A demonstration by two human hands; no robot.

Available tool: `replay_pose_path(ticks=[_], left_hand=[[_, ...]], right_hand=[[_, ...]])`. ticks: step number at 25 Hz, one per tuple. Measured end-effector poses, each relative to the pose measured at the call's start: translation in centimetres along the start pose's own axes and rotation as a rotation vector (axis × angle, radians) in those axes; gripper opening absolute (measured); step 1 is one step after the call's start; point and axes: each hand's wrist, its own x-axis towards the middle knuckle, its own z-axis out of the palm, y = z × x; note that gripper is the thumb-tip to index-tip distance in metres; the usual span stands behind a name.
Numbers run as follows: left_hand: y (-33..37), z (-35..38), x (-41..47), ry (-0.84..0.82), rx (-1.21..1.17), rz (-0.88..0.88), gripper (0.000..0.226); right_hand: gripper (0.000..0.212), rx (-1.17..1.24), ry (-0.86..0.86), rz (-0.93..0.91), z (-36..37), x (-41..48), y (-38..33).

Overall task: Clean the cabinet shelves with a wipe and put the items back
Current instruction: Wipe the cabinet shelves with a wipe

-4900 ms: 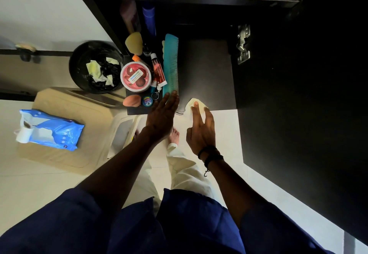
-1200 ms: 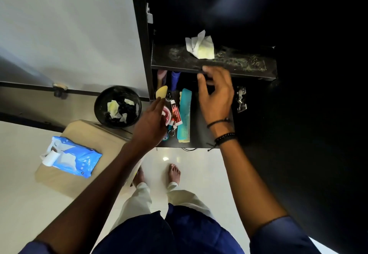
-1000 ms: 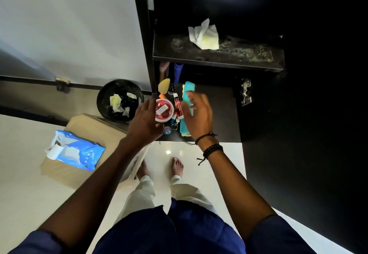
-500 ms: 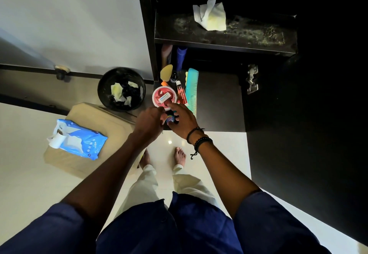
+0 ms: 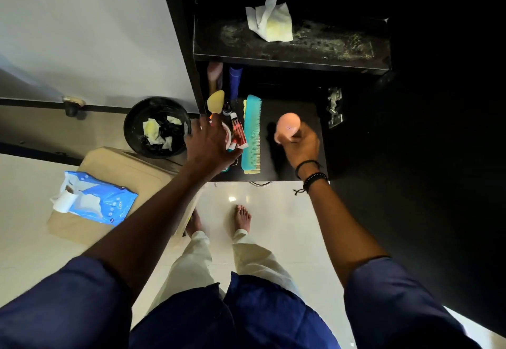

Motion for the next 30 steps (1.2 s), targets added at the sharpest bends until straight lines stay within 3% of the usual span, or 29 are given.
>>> replay_pose_path(ticks=[3,5,14,17,20,24,30], left_hand=[[-0.9,1.8,1.6,-0.142,0.088,-0.037,0.119],[-1.3,2.5,2.4,-0.201,0.089,-0.009,0.123],[-2.5,2.6,2.4,-0.138,0.12,0.068,0.105],[-0.7,1.0,0.5,-0.094,0.123,0.064,0.102],[3.6,-0.7,-0.7,-0.01,0.056,0.177,0.094],[9.6,0.7,1.9,-0.091,0.02,0.297,0.09],[14.4,6.4,7.0,-0.223,0.017,0.328,0.08]], right_hand=[[0.049,-0.044,0.069,0.1,-1.1,2.3,1.5],[0.05,-0.065,0.054,0.127,-1.2,2.8,2.4],[0.049,-0.014,0.075,0.13,-1.1,3.0,4.8],[0.046,-0.01,0.116,0.137,-1.4,3.3,5.4],[0.042,-0.014,0.177,0.158,-1.9,3.6,6.0],[0.038,0.039,0.194,0.193,-2.6,4.0,7.1],[0.035,0.131,0.186,0.214,-3.2,4.0,8.8]])
